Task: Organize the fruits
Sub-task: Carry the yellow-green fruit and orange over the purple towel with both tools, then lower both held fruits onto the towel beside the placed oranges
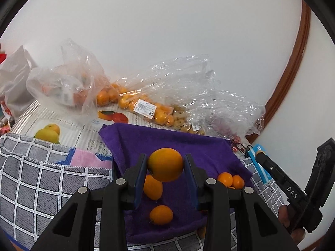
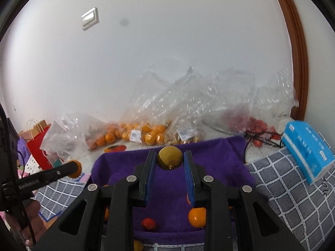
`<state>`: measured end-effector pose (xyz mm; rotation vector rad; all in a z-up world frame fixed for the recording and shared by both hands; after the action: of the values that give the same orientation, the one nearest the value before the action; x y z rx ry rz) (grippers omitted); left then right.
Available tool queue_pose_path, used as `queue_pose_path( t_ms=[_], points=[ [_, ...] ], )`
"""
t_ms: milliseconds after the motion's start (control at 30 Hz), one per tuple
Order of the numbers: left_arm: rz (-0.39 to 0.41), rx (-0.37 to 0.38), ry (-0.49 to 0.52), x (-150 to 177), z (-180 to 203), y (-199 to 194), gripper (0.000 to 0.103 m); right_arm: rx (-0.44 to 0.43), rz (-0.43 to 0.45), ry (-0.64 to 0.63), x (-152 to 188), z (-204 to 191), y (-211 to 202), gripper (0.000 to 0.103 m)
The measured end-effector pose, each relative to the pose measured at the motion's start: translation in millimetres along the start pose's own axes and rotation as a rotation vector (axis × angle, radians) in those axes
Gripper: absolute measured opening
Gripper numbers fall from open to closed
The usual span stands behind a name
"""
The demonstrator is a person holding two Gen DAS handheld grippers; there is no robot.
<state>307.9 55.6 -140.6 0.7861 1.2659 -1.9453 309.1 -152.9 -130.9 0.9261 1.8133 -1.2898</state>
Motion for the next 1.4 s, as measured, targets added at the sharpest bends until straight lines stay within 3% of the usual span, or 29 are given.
queue_pose_path(
  t_ms=[333,600,900,1100,1400],
  points=[
    [0.014,-0.035,-0.027,0.9,-12.1,6.7,0.034,0.047,0.027,0.024,-7.1,26.4,-3.5,0.026],
    [0.034,-0.107,-0.049,0.2,-32.4,10.1,0.034,0.076,0.020,0.052,-5.2,43.1,0.0,0.026],
    [-0.003,-0.094,-0.083,7.1,-40.9,21.4,0.034,0.039,-0.083,0.051,16.2,37.2,21.9,0.026],
    [-0.067,-0.073,-0.091,24.3,-33.9,37.8,0.034,0.020,-0.165,-0.019,37.1,19.8,39.9,0.026],
    [-0.109,-0.047,-0.011,41.2,-8.5,48.3,0.034,-0.013,-0.244,-0.046,55.8,8.3,53.3,0.026]
  ],
)
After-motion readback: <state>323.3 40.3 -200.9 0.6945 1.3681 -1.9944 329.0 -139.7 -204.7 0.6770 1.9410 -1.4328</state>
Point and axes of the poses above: each gripper's, at about its wrist camera, not at the fingertips, and y roughly the way its jaws point, z to its right, x to its underside, the point moved 9 cm from there along y, roughly the way its jaws point, and after that the axes turned 3 degrees about y, right-handed, at the moved point
